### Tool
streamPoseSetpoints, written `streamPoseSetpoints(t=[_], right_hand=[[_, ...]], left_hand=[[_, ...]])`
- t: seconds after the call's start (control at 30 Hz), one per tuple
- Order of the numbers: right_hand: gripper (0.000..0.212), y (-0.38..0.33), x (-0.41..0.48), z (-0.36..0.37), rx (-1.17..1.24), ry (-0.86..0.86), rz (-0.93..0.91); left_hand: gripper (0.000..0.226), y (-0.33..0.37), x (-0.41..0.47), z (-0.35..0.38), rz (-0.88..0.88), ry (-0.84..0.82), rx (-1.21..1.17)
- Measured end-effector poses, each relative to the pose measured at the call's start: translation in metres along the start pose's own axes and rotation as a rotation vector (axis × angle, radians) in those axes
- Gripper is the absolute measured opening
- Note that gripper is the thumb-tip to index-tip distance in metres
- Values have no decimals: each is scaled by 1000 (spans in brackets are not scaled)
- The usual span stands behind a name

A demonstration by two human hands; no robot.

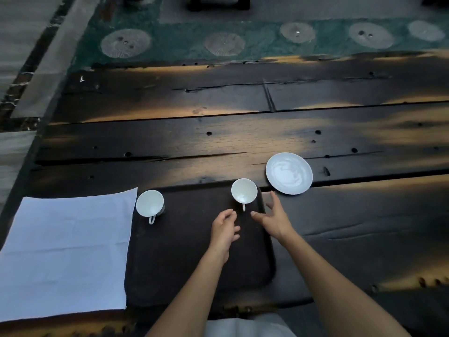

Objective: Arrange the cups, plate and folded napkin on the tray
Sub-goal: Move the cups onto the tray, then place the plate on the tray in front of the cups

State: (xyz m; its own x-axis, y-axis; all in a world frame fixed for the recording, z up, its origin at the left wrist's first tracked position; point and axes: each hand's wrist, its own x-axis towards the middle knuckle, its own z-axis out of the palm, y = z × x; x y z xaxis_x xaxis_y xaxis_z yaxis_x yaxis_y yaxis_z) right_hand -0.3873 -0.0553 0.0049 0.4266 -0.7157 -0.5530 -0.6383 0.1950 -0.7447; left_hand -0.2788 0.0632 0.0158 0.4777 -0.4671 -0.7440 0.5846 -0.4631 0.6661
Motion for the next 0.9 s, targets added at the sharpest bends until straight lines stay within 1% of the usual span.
streamPoseSetpoints(t=[0.13,0.27,0.47,0.5,0.6,0.67,0.73,0.8,0.83,0.9], right_hand=[[96,7,-19,-15,23,68,17],[88,11,-23,-36,-22,122,10],[84,17,-5,-76,-44,137,21],[83,19,0,-83,-60,140,26],[84,25,22,-105,-89,128,47],[86,30,40,-121,-93,104,61],[86,34,61,-137,-92,88,69],[84,37,82,-150,-106,90,66],[82,39,94,-157,-120,97,66],[73,41,116,-170,-134,122,60]], left_hand=[[12,1,-15,0,43,-31,63],[16,8,-24,14,101,-70,102],[11,35,-13,59,173,-94,188],[13,41,-9,68,181,-101,209],[38,54,11,95,181,-104,283],[47,60,27,113,175,-103,318],[50,65,46,130,150,-87,338],[43,69,64,142,143,-77,360],[39,71,75,149,138,-72,371],[44,72,96,161,126,-51,392]])
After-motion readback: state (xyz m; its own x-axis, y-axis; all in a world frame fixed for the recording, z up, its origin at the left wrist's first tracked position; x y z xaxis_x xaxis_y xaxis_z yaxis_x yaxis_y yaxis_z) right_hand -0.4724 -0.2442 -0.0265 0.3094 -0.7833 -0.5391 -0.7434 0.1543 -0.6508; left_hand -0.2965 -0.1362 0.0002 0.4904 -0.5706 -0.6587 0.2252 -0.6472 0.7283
